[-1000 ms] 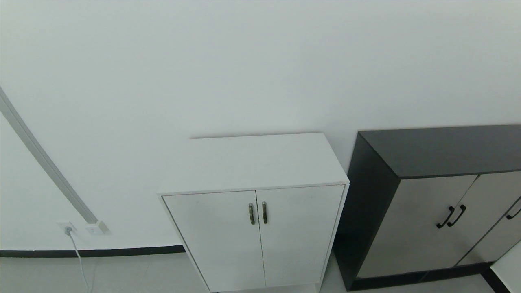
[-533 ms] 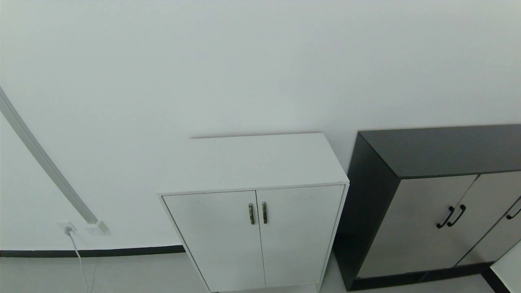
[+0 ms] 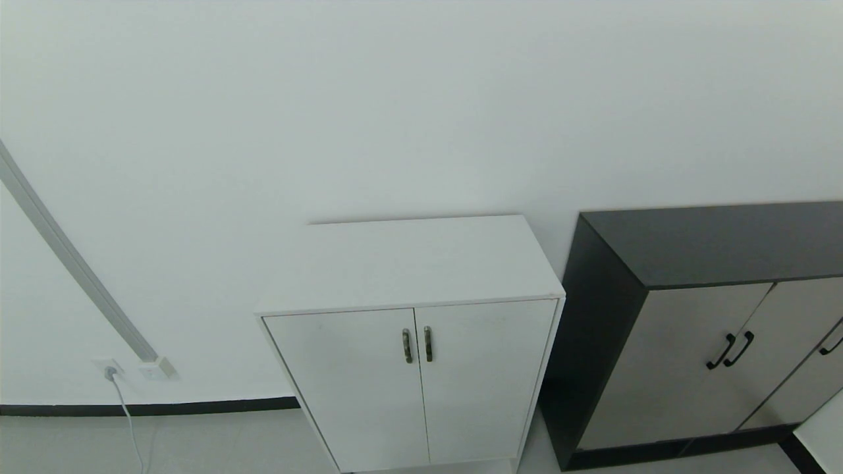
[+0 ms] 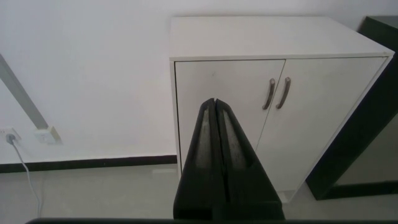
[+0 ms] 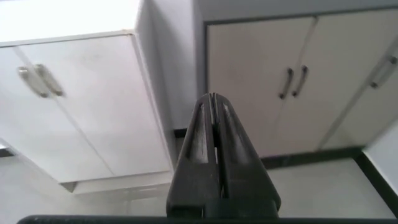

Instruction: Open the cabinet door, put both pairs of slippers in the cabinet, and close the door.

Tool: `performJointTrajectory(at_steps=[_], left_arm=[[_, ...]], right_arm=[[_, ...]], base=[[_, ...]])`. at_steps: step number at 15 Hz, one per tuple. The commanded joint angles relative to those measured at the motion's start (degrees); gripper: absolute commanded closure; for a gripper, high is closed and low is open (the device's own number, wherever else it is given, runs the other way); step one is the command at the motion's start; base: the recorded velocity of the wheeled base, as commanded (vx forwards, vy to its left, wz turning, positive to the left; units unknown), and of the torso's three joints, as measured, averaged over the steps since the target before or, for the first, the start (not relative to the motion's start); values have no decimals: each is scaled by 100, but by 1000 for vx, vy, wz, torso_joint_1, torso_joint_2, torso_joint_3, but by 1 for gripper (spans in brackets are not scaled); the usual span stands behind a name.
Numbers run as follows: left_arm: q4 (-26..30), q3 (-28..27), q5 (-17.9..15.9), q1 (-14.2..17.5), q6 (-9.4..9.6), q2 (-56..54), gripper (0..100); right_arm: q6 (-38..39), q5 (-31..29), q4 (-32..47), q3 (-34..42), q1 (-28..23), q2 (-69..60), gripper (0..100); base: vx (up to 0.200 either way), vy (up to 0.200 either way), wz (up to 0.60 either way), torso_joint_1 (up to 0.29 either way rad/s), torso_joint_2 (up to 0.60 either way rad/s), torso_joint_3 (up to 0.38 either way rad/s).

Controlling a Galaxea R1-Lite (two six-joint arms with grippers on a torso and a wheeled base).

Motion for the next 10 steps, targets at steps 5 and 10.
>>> performJointTrajectory(at_steps=[5, 10], left_arm=[[-1, 0, -25, 2, -23, 7, 100], [-1, 0, -25, 2, -14, 7, 100]], right_arm=[[268, -541, -31, 0, 108, -396, 100], [408, -699, -40, 0, 99, -396, 100]], base=[[0, 0, 0, 0, 0, 0], [0, 0, 0, 0, 0, 0]])
